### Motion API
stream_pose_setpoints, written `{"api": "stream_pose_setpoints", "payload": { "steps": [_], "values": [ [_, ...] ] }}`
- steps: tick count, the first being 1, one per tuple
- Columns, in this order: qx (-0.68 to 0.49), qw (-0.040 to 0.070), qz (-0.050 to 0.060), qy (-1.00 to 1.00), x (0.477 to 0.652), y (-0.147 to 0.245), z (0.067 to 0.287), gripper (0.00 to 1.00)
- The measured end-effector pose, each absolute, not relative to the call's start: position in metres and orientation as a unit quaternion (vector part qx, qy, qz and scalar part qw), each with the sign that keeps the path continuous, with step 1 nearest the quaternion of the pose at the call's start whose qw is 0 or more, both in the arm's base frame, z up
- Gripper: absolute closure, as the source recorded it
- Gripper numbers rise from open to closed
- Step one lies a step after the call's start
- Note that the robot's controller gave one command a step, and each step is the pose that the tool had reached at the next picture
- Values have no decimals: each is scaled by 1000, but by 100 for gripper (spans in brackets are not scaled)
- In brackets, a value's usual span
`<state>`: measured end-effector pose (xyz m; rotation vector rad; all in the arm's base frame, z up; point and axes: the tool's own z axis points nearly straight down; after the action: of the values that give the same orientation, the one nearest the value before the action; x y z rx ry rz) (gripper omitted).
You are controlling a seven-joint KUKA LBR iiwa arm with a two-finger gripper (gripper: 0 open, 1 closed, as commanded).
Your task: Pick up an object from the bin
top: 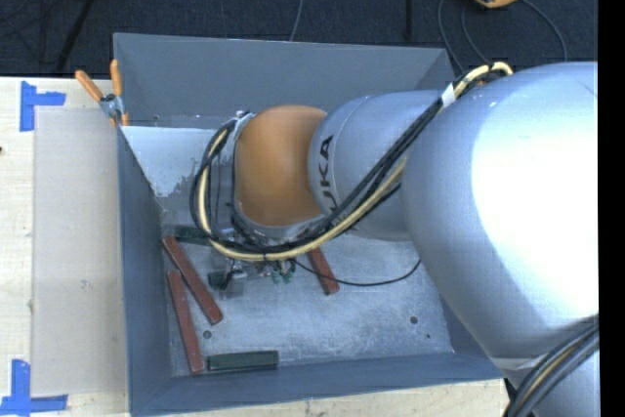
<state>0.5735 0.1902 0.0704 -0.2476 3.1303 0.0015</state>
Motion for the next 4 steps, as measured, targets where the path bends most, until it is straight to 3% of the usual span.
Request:
{"api": "stream_pose_setpoints", "payload": {
  "steps": [1, 2, 3, 4],
  "values": [
    [-79, 1, 0, 997, 573, 190, 70, 100],
    [-76, -3, -1, 997, 559, 203, 122, 100],
    [-81, 4, 4, 997, 555, 210, 177, 100],
    [21, -1, 0, 1000, 554, 174, 193, 100]
  ]
}}
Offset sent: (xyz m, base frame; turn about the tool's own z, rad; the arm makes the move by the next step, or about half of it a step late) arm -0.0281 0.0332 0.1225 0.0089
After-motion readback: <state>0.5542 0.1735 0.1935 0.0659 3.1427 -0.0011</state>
